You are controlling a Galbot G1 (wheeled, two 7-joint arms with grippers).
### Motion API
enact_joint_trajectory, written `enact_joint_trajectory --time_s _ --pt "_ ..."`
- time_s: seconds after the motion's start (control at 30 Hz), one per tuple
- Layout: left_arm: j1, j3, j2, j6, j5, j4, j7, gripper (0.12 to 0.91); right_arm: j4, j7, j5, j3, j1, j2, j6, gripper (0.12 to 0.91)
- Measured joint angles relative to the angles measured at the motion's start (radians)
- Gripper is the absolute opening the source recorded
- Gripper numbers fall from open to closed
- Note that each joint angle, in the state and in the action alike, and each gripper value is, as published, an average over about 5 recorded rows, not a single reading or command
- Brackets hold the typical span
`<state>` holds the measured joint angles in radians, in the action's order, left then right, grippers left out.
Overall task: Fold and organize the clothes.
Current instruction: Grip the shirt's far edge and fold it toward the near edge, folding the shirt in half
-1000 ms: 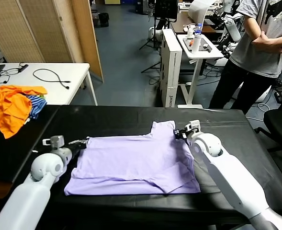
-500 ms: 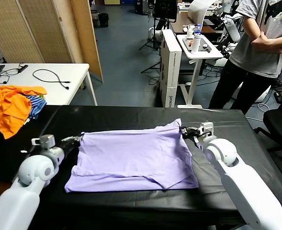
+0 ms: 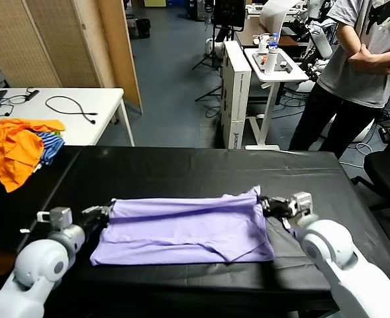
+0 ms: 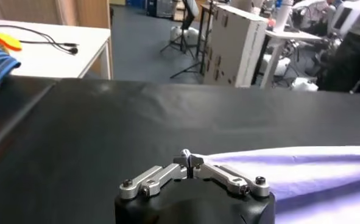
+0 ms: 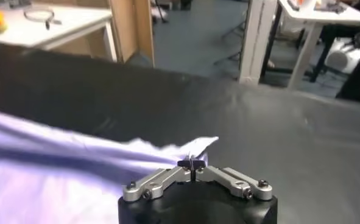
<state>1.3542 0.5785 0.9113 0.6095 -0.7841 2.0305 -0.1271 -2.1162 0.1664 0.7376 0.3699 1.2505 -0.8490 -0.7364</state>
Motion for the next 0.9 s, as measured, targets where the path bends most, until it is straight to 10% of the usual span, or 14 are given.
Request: enact_joint_trajectory --time_s 0.63,0.9 --pt "0.169 0.039 0.075 -0.004 0.113 0.088 0.001 0.165 -0.085 0.01 -0.017 0.023 0.113 -0.011 0.0 0.154" --pt "0.198 0.066 0.099 0.0 0.103 0.126 -0.033 0.521 -0.142 0.019 0.005 0.08 0.157 -0.025 0.0 0.539"
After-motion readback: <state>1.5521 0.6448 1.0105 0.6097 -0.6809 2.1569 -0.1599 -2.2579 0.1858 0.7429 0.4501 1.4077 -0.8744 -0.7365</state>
